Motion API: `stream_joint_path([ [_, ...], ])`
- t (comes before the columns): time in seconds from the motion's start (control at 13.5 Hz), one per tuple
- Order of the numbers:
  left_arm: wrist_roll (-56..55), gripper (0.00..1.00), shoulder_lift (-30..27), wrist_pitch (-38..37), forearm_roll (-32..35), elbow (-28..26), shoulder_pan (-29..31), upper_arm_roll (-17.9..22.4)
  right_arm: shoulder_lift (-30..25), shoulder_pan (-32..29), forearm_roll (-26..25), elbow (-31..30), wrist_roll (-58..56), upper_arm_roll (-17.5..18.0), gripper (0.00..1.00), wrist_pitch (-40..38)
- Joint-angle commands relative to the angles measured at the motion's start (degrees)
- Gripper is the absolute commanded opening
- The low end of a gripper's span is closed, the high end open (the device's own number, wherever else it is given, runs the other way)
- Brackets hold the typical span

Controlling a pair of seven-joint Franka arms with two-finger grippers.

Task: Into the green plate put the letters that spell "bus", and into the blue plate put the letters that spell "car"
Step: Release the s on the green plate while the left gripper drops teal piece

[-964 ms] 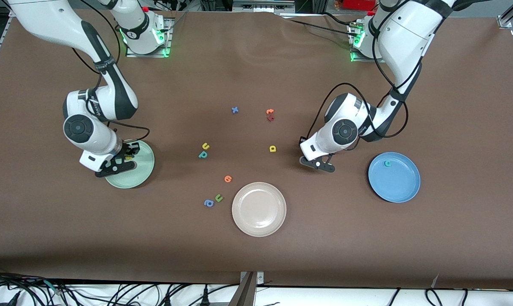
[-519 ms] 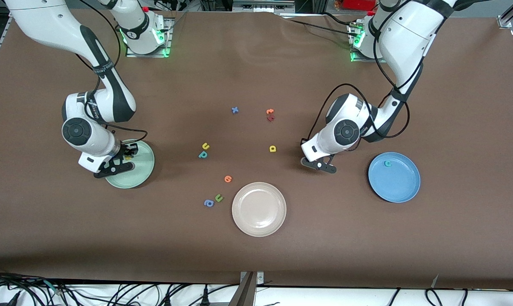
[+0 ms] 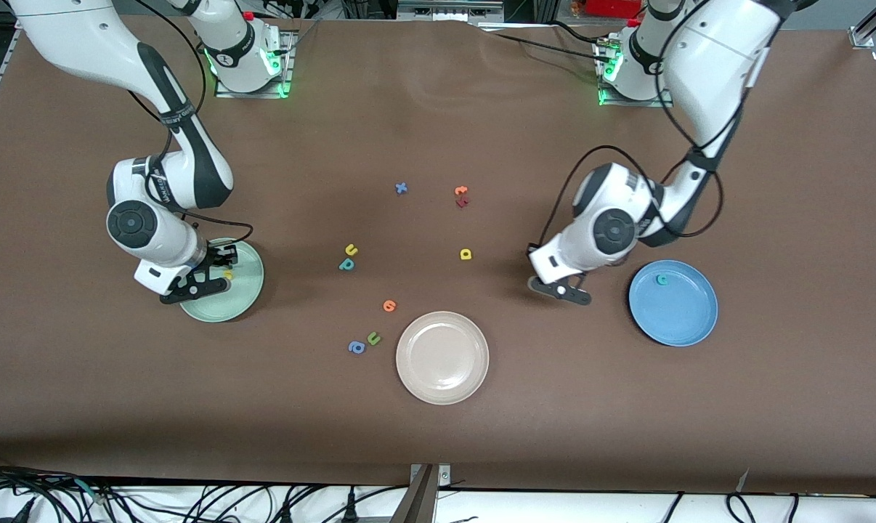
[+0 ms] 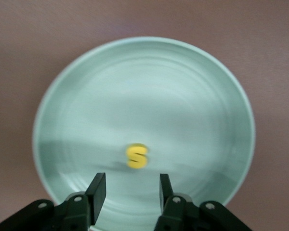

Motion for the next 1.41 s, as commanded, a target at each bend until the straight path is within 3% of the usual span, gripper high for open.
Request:
stream_joint_path([
  [0.0,10.37,0.09,-3.10,-4.14,-0.72,-0.38,4.62,-0.01,-1.69,2.50,0.56,-0.89,14.99,4.68,0.84,0.14],
  [0.07,14.67,0.09,-3.63,-5.36,-0.72,-0.21,6.56,-0.01,-1.69,4.26,0.39,-0.63,20.80,5.39,0.93,0.57],
  [0.15,19.33,0.09,-3.72,-6.16,-0.72,-0.20,8.40,0.17,-1.69,5.67,0.21,-0.28,26.17,5.92,0.95,1.28],
  [0.3,27.16,0.09,-3.64,-6.17,0.15,0.32,12.18,0.61,-0.99,9.88,0.39,-0.19,35.49,5.83,0.95,5.74],
  [0.52,30.53,0.13,-3.20,-5.99,4.18,1.11,15.45,0.61,2.17,15.43,0.12,0.60,50.43,3.73,0.93,13.21],
  [0.82,30.71,0.18,-3.20,-5.99,7.62,1.47,16.94,0.61,4.98,16.32,0.30,1.22,72.49,3.72,0.92,16.14],
  [0.89,30.62,0.47,-3.20,-5.99,7.80,1.47,17.38,0.52,5.60,16.41,0.30,1.22,73.84,3.64,0.92,16.14],
  [0.96,30.62,0.99,-3.20,-5.99,7.80,1.64,17.39,0.52,5.69,16.41,0.30,1.22,74.29,3.64,0.94,16.14],
  [1.04,30.71,1.00,-3.28,-5.99,7.89,1.73,17.30,0.34,5.95,16.49,0.39,1.22,74.73,3.64,1.00,16.22],
  [1.33,29.40,1.00,-4.16,-6.52,6.93,1.99,17.03,-1.67,7.36,18.43,-0.23,1.48,75.35,3.64,0.97,17.19],
])
